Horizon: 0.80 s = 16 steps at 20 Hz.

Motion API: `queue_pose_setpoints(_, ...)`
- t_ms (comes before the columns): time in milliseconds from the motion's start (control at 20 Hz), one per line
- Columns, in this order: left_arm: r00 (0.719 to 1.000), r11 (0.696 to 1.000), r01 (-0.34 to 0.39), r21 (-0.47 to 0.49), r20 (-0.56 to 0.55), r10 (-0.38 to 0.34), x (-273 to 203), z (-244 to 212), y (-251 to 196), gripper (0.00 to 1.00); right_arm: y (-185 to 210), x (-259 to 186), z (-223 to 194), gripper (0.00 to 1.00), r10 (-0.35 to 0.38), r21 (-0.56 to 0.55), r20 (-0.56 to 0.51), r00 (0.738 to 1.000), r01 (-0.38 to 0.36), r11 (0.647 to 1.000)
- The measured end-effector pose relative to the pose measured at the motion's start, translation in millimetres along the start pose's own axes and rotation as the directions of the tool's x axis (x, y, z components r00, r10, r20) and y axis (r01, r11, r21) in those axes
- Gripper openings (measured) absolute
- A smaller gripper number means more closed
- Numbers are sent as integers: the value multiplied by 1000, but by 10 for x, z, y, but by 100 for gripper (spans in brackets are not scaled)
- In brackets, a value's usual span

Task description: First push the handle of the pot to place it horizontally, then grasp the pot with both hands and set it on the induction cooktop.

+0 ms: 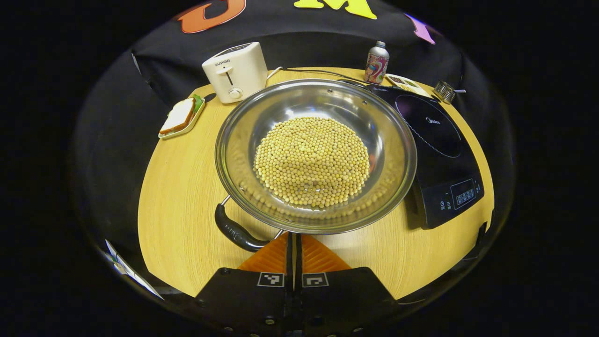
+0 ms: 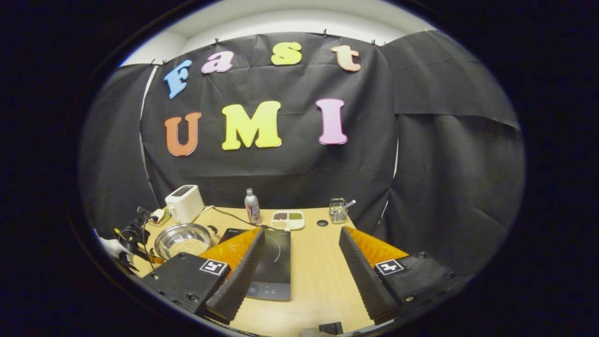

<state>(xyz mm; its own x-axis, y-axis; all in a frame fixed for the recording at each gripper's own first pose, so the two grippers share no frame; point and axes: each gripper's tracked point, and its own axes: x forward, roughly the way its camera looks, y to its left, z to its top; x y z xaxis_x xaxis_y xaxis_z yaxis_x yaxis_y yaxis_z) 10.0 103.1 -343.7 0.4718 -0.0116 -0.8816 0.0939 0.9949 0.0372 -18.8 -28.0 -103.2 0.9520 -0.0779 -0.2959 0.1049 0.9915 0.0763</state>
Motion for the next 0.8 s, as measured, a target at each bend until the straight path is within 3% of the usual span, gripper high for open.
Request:
queue_pose_setpoints(250,1000,999,-18,-43,3,18,62,60,212,10,8,19,28,100,2,-13,-1,1000,-2,1000)
queue_pose_setpoints(350,1000,997,-26,-67,2,27,72,68,288,0,17,39,25,100,4,-10,-3,1000,-4,1000)
queue_pose_setpoints(750,998,992,-55,-117,28,58,89,192,592,0,34,56,24,100,6,-20,-6,1000,-6,1000)
queue_pose_setpoints(800,998,991,-55,-123,33,60,98,206,622,10,34,55,25,100,7,-22,-4,1000,-7,1000)
